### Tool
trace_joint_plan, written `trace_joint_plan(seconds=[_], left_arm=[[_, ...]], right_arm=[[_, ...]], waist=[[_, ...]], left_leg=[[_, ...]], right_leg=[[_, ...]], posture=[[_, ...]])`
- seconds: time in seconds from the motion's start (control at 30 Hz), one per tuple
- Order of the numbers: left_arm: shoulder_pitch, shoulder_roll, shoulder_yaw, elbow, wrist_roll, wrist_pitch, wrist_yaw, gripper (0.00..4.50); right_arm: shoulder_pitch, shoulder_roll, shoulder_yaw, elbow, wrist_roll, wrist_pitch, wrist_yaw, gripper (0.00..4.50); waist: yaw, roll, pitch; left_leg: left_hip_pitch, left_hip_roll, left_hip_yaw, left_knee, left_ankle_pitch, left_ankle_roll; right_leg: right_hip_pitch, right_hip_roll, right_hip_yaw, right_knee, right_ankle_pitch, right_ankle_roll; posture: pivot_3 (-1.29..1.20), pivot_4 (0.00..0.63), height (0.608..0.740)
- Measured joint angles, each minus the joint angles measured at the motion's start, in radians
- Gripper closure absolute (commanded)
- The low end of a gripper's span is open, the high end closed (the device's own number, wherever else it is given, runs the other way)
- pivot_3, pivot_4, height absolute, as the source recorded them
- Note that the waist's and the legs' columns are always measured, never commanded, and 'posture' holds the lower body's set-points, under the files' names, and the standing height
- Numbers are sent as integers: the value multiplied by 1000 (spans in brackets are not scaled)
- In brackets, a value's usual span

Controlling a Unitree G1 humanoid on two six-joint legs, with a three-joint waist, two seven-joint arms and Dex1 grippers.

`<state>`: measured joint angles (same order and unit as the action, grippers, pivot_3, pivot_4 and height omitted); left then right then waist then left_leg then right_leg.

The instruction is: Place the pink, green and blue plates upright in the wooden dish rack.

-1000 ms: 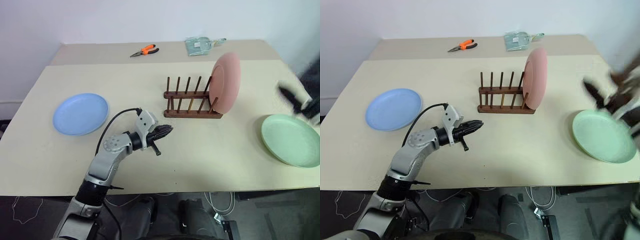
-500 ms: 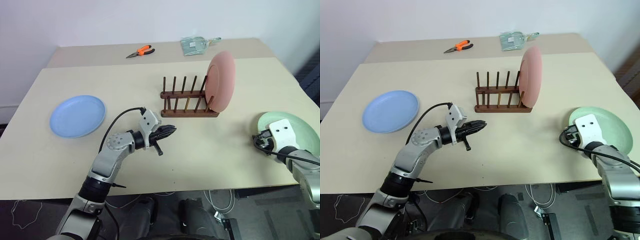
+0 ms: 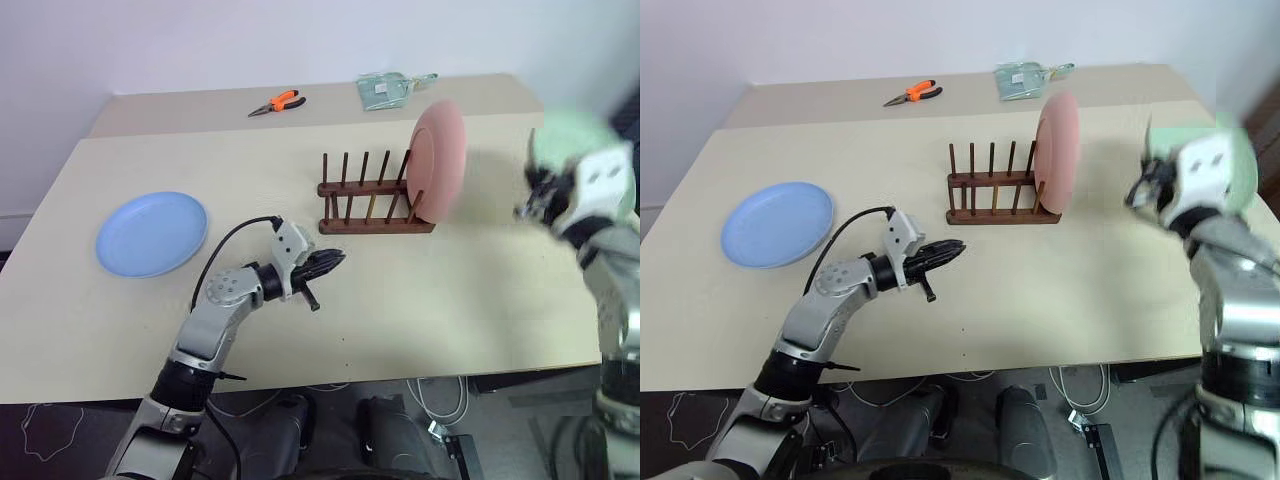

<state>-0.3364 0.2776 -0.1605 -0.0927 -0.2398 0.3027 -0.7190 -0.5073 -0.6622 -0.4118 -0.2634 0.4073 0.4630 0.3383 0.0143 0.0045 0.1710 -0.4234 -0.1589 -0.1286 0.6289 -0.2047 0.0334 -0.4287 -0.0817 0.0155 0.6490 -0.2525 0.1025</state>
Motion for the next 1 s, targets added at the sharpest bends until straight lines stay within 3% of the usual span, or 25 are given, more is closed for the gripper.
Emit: trace_joint_plan(seconds=[0.07, 0.17, 0.37, 0.57, 1.0], left_arm=[[9, 15, 31, 5, 0, -20, 12, 4206], [26, 58, 85, 18, 0, -52, 23, 4206], [60, 112, 115, 36, 9, -76, 24, 4206], [92, 109, 113, 14, 10, -76, 40, 4206], [108, 107, 100, -12, 11, -69, 51, 4206]], right_arm=[[-89, 37, -23, -45, 124, 40, -1, 4460], [-188, 108, -35, -119, 440, 169, -6, 4460], [-210, 309, 78, -180, 821, 288, -161, 4460], [-195, 448, 146, -62, 832, 266, -326, 4460], [-186, 498, 126, 136, 787, 234, -442, 4460]], waist=[[0, 0, 0], [-1, 0, 0], [-1, 0, 0], [-4, 0, 0], [-7, 1, 0]], left_leg=[[0, 0, -1, 0, 0, 0], [0, 0, -1, -1, 0, 0], [-1, 0, -1, 0, 0, 0], [0, -1, 0, -1, 0, 0], [0, -1, 0, -2, 0, -1]], right_leg=[[0, 0, 0, 0, 0, 0], [0, 0, 0, 0, 0, 0], [-1, 0, 0, 0, 0, -1], [-1, 0, 1, 0, 1, -1], [-3, 1, 1, 1, 1, -1]], posture=[[0, 150, 727], [0, 150, 727], [0, 150, 727], [0, 150, 727], [0, 150, 727]])
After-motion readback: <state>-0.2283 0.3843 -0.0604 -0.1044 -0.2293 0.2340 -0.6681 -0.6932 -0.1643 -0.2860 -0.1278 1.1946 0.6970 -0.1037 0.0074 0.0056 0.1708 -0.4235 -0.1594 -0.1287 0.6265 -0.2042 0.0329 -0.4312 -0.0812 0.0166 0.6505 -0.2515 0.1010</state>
